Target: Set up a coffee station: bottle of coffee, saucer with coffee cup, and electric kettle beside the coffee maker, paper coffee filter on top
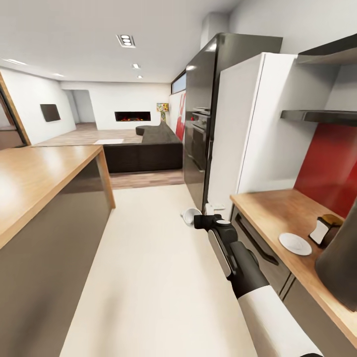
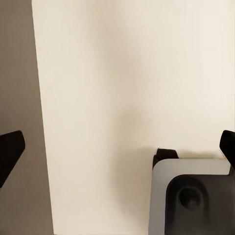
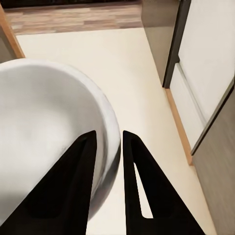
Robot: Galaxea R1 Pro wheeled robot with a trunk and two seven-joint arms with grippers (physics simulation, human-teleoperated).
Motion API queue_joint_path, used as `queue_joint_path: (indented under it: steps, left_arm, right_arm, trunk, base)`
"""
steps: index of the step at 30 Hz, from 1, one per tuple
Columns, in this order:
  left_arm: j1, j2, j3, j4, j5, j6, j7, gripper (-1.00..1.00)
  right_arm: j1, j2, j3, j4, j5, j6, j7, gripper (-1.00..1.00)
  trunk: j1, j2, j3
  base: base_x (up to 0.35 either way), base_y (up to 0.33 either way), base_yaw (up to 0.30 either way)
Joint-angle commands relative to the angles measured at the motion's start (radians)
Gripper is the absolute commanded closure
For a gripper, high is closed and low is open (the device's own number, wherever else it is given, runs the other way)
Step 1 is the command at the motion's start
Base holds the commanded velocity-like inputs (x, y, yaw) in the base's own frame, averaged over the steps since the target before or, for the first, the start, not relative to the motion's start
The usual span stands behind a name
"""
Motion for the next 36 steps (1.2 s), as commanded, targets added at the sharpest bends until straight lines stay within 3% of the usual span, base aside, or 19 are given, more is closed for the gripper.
queue_joint_path:
  steps: [1, 18, 36]
  left_arm:
    - [-0.001, 0.000, 0.009, 0.001, -0.010, -0.004, -0.005, -1.00]
    - [-0.001, 0.000, 0.010, 0.004, -0.010, -0.004, -0.005, -1.00]
    - [-0.001, -0.003, 0.010, 0.007, -0.011, -0.010, -0.006, -1.00]
  right_arm:
    - [-0.001, 0.000, 0.001, 0.000, -0.011, 0.003, -0.008, 1.00]
    - [-0.001, 0.001, 0.003, 0.002, -0.011, 0.003, -0.007, 1.00]
    - [-0.002, 0.001, 0.003, 0.002, -0.012, 0.003, -0.007, 1.00]
  trunk:
    - [0.001, -0.002, -0.002]
    - [0.001, -0.002, -0.002]
    - [0.001, -0.002, -0.002]
  base:
    - [0.337, 0.000, 0.000]
    - [0.337, 0.006, 0.000]
    - [0.305, 0.178, -0.034]
